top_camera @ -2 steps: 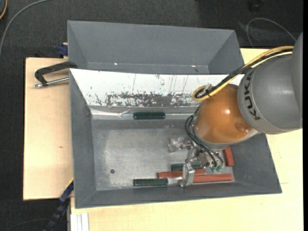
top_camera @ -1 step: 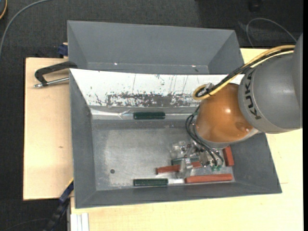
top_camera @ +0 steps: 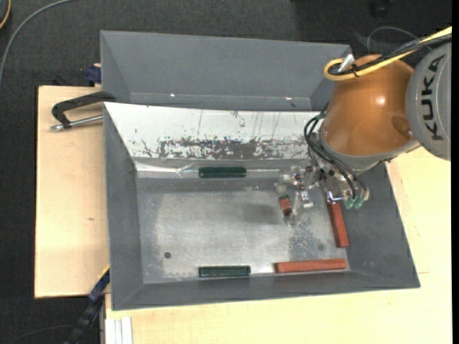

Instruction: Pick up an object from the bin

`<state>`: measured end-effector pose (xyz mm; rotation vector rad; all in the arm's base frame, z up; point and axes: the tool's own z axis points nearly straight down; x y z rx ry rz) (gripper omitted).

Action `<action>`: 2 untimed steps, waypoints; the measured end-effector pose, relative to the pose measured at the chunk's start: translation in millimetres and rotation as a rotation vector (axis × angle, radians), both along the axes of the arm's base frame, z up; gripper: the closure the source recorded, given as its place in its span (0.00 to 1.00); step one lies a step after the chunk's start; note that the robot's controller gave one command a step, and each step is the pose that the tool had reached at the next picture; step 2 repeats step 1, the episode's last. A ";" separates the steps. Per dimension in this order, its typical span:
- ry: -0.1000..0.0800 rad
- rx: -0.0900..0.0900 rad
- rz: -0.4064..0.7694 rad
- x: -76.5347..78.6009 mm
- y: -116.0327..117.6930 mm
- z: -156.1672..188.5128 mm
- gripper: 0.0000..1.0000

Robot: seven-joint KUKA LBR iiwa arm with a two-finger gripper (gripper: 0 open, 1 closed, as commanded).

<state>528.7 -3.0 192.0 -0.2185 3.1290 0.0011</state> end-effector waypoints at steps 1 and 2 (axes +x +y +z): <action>-0.006 0.001 -0.017 7.9 16.5 35.6 1.00; -0.006 0.001 -0.017 7.9 16.5 35.6 1.00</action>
Offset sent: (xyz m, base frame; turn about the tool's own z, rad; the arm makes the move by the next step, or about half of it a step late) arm 0.0058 0.0146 0.0326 0.0189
